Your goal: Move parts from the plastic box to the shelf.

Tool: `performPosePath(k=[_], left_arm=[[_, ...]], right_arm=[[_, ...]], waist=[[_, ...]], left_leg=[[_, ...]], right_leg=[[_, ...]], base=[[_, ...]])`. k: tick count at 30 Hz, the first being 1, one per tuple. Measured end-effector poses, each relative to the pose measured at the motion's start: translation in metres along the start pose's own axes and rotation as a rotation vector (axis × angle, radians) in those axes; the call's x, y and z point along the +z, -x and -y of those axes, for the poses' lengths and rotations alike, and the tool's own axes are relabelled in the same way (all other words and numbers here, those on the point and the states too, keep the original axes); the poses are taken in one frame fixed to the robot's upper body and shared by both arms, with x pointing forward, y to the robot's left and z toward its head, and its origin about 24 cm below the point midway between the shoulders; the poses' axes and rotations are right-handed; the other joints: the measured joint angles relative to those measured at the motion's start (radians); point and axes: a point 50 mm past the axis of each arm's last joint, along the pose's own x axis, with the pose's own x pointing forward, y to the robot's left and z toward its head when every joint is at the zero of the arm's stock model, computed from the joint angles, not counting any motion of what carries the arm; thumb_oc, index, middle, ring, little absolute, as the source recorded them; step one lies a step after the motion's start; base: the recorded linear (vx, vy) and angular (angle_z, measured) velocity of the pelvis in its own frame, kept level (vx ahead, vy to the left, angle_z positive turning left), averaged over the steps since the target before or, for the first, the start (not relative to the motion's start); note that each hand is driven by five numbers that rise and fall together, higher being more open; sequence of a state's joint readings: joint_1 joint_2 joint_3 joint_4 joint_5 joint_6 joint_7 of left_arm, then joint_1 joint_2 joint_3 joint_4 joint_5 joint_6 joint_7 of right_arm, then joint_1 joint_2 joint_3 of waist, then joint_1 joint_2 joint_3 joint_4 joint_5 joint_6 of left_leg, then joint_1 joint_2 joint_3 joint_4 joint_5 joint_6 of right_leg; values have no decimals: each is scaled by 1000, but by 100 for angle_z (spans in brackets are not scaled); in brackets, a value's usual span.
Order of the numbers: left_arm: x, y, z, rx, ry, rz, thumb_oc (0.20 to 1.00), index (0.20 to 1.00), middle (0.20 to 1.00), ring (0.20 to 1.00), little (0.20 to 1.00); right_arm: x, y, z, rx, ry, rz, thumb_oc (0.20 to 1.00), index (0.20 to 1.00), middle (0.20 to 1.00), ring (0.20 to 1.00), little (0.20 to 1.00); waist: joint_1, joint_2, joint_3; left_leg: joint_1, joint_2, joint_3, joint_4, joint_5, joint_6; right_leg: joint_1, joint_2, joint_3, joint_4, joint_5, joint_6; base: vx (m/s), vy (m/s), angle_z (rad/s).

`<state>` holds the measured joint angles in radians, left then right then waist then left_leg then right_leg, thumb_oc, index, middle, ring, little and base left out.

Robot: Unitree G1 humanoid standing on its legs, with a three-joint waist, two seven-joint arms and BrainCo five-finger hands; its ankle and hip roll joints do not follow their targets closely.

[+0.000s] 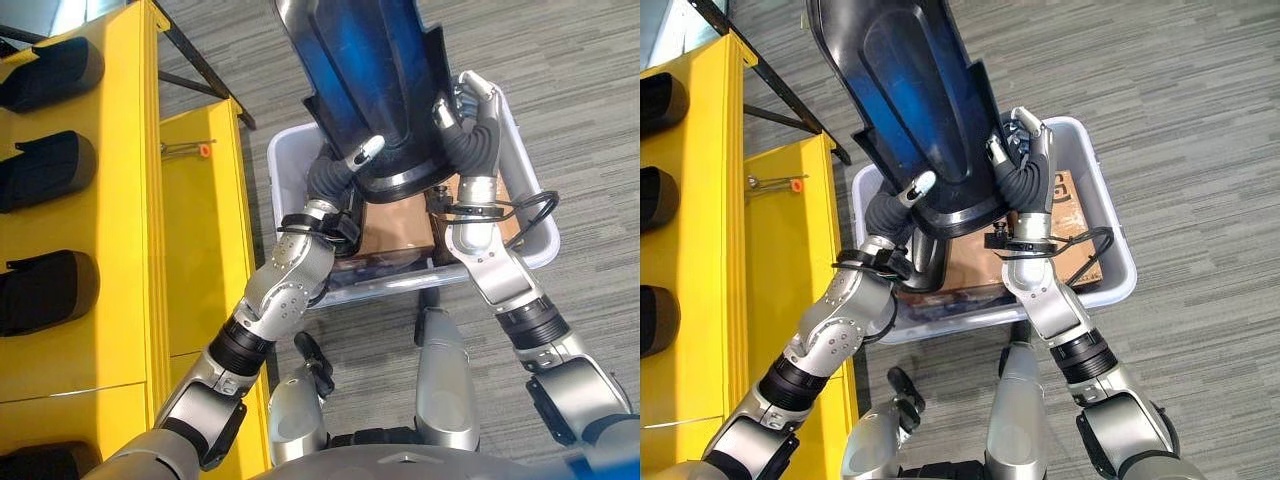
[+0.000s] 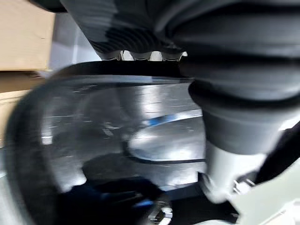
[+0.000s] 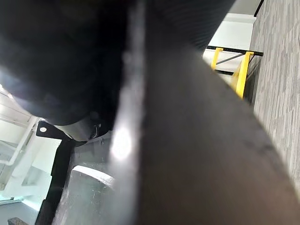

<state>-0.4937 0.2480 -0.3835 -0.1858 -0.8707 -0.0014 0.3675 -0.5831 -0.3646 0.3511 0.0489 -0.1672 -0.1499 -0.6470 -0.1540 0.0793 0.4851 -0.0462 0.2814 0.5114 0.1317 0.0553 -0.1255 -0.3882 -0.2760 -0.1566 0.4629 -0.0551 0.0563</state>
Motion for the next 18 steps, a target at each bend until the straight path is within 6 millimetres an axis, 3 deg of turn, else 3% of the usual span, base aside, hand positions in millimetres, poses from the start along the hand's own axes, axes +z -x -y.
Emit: performPosePath(k=[7, 13, 18], left_arm=[[-2, 7, -14, 96, -64, 32, 200, 200, 200, 200, 200], [-7, 15, -24, 151, -164, 45, 200, 200, 200, 200, 200], [-17, 26, -33, 181, -162, 4, 200, 200, 200, 200, 200]], right_arm=[[-7, 23, -11, 79, -48, -25, 200, 200, 200, 200, 200], [-17, 39, -21, 150, -56, -83, 200, 200, 200, 200, 200], [-24, 54, -26, 211, -101, -160, 200, 200, 200, 200, 200]], waist=[[10, -11, -106], [21, -17, -160], [63, -17, -202]], left_leg=[[14, -5, -3, -24, 0, 0], [45, -12, -27, -46, 1, 2], [48, -12, -54, -60, 2, 4]], right_leg=[[24, -1, -16, -21, -1, 6], [82, -8, -48, -43, -10, 18], [117, -14, -82, -46, -21, 22]], base=[[29, 54, 5], [25, 69, 13], [45, 116, 20]])
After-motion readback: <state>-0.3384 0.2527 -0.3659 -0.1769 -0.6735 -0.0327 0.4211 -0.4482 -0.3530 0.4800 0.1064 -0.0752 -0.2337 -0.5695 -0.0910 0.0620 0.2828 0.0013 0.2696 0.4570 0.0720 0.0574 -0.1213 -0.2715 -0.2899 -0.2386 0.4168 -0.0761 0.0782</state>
